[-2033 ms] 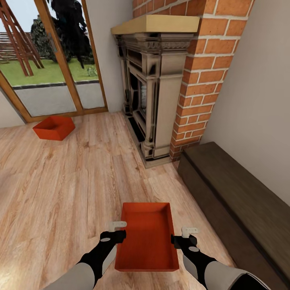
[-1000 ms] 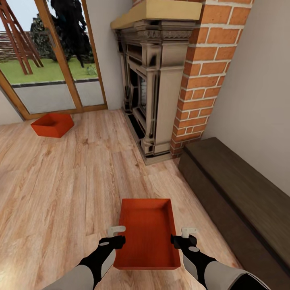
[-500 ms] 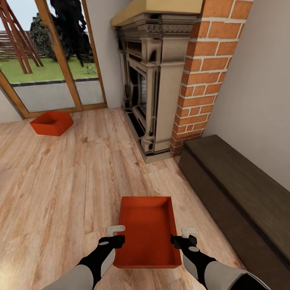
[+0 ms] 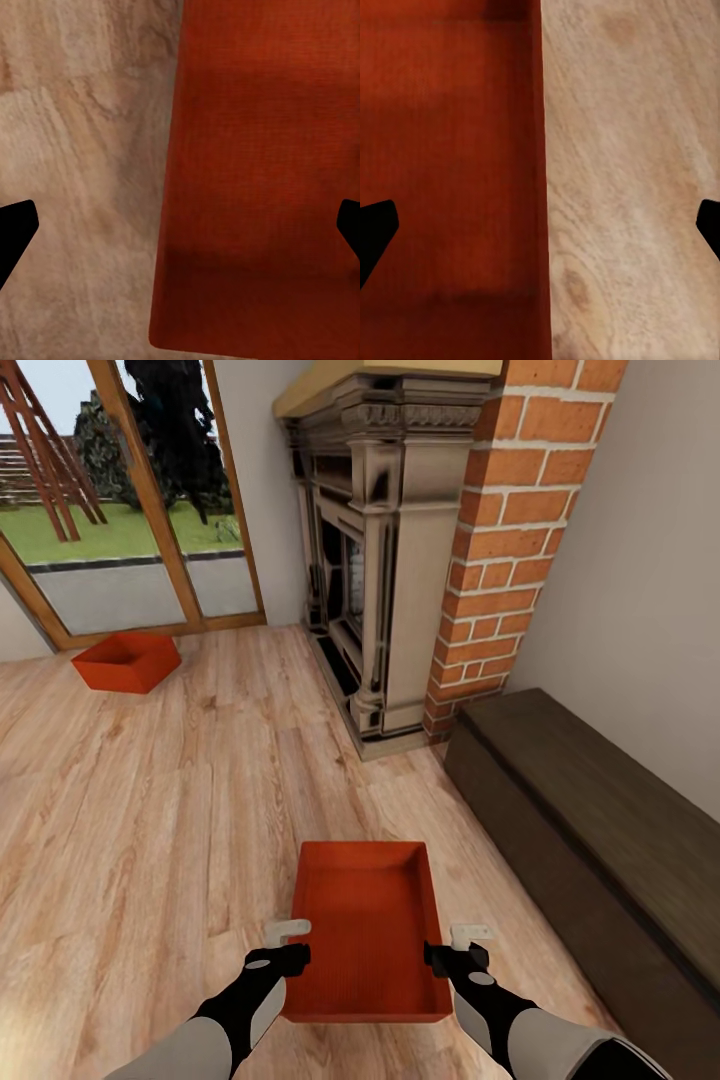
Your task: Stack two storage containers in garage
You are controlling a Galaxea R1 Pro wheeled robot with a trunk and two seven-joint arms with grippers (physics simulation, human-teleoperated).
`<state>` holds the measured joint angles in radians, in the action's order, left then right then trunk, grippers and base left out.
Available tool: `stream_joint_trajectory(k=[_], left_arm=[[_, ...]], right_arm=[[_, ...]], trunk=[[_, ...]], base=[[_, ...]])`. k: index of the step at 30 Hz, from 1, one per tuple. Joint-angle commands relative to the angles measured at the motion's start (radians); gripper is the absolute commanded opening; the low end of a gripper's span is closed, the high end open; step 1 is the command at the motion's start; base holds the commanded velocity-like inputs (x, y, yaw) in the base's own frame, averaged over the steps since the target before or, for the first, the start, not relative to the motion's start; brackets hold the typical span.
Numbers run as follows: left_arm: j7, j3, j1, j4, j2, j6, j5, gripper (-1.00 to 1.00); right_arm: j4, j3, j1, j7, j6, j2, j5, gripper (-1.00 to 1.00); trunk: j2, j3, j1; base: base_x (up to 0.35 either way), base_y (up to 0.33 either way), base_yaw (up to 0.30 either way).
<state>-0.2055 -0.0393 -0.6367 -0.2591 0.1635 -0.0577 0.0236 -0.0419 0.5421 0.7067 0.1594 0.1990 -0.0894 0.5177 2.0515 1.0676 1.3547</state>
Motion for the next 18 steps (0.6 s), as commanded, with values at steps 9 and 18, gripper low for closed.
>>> stream_joint_trajectory(k=[9, 18], left_arm=[[-0.002, -0.004, 0.0, -0.004, 0.001, -0.004, 0.002, 1.0], [-0.002, -0.005, 0.0, -0.006, 0.001, -0.004, 0.002, 1.0]], right_arm=[[0.0, 0.009, 0.0, 0.003, 0.003, 0.0, 0.008, 1.0], [0.0, 0.009, 0.0, 0.003, 0.004, 0.0, 0.008, 1.0]], trunk=[[0.064, 0.029, 0.034], [0.127, 0.057, 0.069]], base=[[0.0, 0.0, 0.0], [0.0, 0.0, 0.0]])
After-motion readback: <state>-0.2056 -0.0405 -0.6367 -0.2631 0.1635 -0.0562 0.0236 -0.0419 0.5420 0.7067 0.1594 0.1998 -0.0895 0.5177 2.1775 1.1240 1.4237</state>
